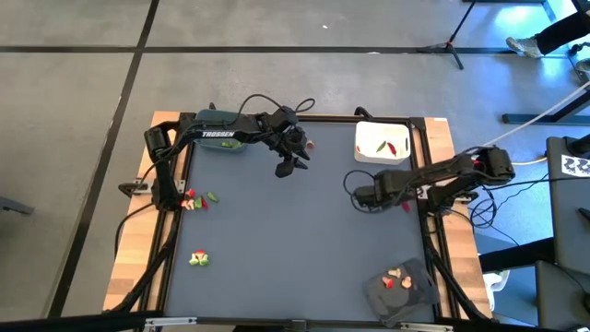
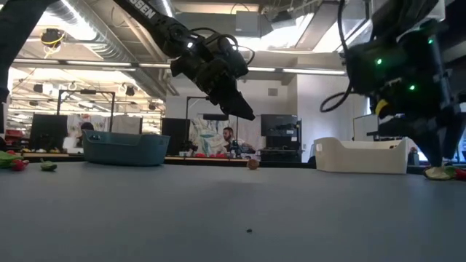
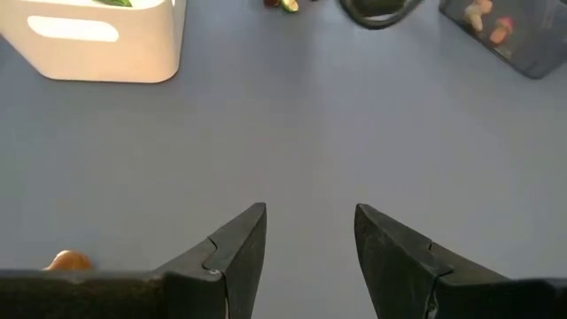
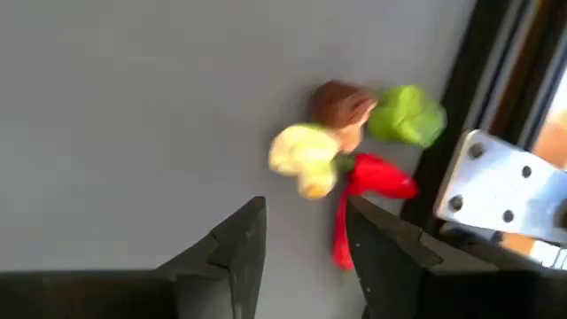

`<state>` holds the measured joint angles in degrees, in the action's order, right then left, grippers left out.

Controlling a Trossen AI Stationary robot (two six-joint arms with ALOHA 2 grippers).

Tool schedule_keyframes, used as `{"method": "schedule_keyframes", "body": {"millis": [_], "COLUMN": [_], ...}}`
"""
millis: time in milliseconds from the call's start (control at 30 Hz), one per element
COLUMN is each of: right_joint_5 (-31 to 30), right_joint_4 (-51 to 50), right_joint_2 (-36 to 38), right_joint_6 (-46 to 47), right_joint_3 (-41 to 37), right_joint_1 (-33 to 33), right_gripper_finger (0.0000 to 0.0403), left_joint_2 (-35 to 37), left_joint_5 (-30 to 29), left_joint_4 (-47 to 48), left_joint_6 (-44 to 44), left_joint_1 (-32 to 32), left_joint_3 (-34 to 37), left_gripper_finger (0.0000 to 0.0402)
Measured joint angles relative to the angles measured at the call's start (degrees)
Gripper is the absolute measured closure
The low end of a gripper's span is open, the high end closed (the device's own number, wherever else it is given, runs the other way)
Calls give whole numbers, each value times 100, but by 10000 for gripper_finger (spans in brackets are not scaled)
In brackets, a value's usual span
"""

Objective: Sort produce into baskets
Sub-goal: Put the green mushroom into the black bin

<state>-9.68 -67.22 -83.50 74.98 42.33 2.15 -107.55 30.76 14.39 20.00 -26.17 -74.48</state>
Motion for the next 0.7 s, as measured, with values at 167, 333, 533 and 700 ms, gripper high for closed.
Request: {"method": "schedule_keyframes", "body": {"millis": [167,333,533,700], "right_joint_5": [-290,-293,17,-102], "right_joint_4": [66,169,547,848], "right_joint_2": [0,0,0,0], "right_joint_6": [-73,-257,-191,-177], "right_joint_3": [-46,-48,-403,-474], "right_joint_1": [-286,-385,-383,-367], "right_gripper_finger": [249,249,249,269], "left_joint_2": [0,0,0,0], "left_joint_5": [0,-2,-4,-7], "left_joint_4": [-2,-2,-27,-37], "left_joint_6": [108,137,158,235], "left_joint_1": [0,0,0,0], "left_joint_3": [0,0,0,-2], "left_gripper_finger": [233,233,233,233]}}
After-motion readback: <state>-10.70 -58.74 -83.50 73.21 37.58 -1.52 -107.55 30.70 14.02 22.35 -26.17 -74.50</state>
